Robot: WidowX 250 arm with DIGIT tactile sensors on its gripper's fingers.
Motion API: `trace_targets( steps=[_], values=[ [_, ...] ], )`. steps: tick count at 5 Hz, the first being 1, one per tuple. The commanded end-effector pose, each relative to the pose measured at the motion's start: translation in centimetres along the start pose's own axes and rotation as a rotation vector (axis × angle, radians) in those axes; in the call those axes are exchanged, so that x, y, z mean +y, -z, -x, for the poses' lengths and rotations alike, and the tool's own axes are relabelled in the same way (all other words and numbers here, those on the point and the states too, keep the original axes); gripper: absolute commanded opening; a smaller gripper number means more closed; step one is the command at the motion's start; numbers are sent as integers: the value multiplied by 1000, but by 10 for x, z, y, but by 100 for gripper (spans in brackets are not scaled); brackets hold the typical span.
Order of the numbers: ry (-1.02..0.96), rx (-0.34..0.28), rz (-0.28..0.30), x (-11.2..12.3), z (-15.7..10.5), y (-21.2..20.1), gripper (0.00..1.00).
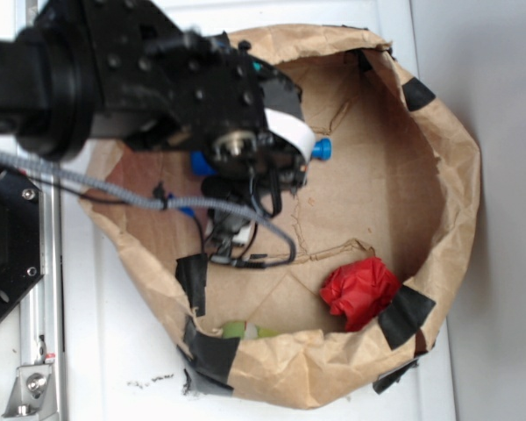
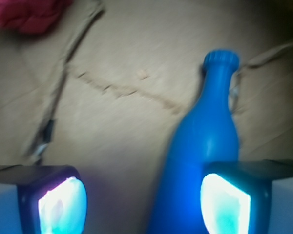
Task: Grab the blue bottle.
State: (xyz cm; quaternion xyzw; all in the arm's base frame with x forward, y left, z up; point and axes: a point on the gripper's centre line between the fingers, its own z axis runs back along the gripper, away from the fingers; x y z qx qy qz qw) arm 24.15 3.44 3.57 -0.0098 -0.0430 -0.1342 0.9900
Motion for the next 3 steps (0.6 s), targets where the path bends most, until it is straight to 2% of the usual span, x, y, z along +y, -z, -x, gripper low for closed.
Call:
trace_targets(
  steps=[1, 2, 3],
  values=[
    [-5, 61, 35, -2, 10, 22, 100],
    [-66, 39, 40, 8, 7, 18, 100],
    [-64, 28, 40, 6, 8, 13, 100]
  ],
)
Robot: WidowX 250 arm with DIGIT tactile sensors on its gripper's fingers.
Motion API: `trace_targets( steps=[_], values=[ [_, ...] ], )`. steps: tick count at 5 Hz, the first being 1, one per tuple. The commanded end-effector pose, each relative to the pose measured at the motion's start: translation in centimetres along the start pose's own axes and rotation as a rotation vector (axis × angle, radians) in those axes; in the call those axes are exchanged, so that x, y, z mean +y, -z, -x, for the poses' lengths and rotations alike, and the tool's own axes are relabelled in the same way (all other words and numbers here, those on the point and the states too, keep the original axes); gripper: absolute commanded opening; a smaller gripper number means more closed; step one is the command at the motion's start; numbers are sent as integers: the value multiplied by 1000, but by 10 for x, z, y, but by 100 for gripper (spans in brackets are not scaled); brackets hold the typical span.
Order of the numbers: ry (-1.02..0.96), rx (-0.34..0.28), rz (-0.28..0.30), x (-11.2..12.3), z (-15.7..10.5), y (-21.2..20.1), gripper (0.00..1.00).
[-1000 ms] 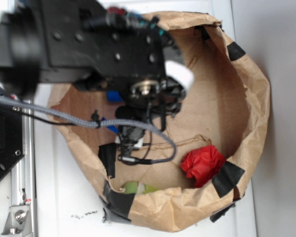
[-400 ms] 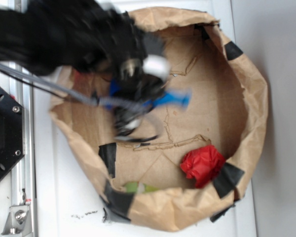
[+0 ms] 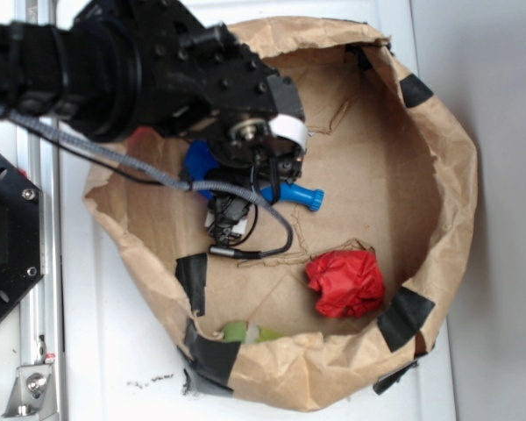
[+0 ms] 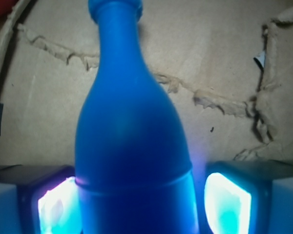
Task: Grab the blue bottle.
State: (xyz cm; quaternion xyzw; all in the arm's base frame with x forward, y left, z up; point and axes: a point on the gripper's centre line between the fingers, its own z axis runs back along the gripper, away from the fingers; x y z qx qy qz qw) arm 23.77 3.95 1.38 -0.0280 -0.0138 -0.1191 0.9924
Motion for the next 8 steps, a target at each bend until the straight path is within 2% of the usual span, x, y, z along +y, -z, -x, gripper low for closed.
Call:
trace_targets(
  steps=[1, 2, 3, 4, 5, 6, 8],
  values=[
    [-42, -40, -8, 3, -2, -11, 0],
    [-35, -39, -12, -3, 9, -9, 0],
    [-31, -47, -11, 2, -1, -17, 0],
    [-29, -67, -13, -1, -6, -44, 0],
    [-57, -134, 6, -9, -20, -87, 0],
    [-96, -159, -7, -16, -41, -126, 0],
    [-179, -140, 13, -48, -50, -181, 0]
  ],
)
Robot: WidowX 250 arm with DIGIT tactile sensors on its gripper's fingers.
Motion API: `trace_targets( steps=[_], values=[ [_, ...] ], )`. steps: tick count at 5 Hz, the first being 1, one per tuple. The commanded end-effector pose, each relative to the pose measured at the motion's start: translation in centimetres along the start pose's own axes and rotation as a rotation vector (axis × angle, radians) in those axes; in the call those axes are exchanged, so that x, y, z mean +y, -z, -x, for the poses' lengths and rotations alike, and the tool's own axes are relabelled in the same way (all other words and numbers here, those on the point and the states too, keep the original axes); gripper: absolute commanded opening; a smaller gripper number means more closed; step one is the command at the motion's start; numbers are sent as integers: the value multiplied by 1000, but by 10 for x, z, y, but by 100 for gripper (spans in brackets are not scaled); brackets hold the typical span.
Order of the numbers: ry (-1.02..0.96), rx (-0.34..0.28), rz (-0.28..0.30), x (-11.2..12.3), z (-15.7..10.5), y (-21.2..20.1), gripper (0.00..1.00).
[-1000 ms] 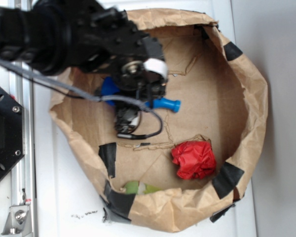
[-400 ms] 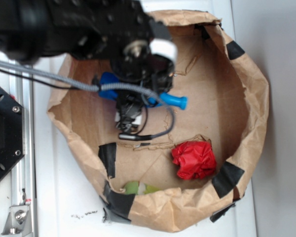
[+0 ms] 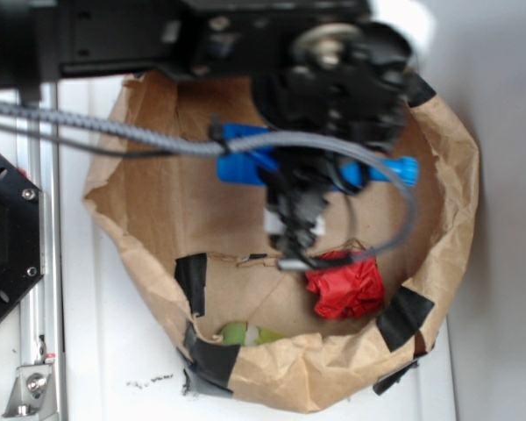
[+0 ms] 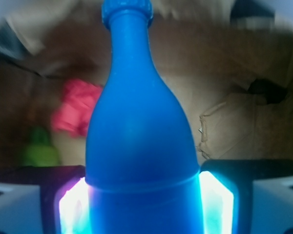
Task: Grab the blue bottle.
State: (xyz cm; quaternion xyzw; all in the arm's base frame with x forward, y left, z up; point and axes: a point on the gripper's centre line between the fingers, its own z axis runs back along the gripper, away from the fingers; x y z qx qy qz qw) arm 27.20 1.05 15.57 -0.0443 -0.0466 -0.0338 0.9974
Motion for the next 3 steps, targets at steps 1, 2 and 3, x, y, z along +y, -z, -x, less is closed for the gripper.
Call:
trace_targets(
  steps=[1, 2, 3],
  values=[
    [3, -42, -31, -35, 10, -45, 0],
    [-2, -36, -37, -38, 25, -47, 0],
    [-25, -33, -55, -37, 28, -44, 0]
  ],
)
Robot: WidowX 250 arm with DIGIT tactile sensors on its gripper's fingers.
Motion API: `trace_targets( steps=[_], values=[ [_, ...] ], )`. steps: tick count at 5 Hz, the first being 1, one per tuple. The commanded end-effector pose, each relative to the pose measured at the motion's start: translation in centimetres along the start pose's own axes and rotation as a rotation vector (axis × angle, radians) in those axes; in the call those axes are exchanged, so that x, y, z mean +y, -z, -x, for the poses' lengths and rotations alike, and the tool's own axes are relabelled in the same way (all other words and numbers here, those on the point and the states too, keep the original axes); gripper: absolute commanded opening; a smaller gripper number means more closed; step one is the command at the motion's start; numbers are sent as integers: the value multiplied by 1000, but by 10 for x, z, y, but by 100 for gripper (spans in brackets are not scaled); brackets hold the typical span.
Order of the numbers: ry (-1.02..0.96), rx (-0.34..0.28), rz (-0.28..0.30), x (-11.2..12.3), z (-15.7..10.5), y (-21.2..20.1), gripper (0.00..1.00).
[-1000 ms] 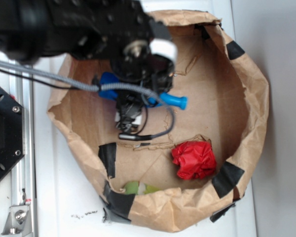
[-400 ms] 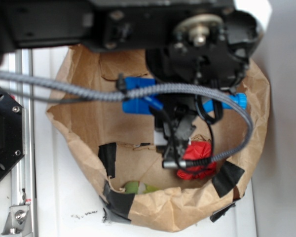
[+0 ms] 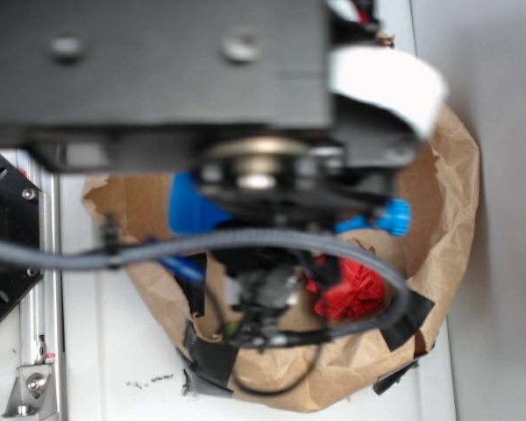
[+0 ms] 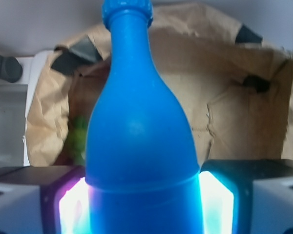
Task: Grab the blue bottle.
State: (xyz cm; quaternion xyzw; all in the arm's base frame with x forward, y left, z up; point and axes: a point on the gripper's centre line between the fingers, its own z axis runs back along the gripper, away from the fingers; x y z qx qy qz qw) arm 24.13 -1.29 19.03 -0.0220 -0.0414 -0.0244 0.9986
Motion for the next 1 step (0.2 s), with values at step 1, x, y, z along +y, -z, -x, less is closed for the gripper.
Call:
trace_targets(
  steps=[1],
  values=[
    [-16, -49, -22, -8, 4, -9, 0]
  ],
)
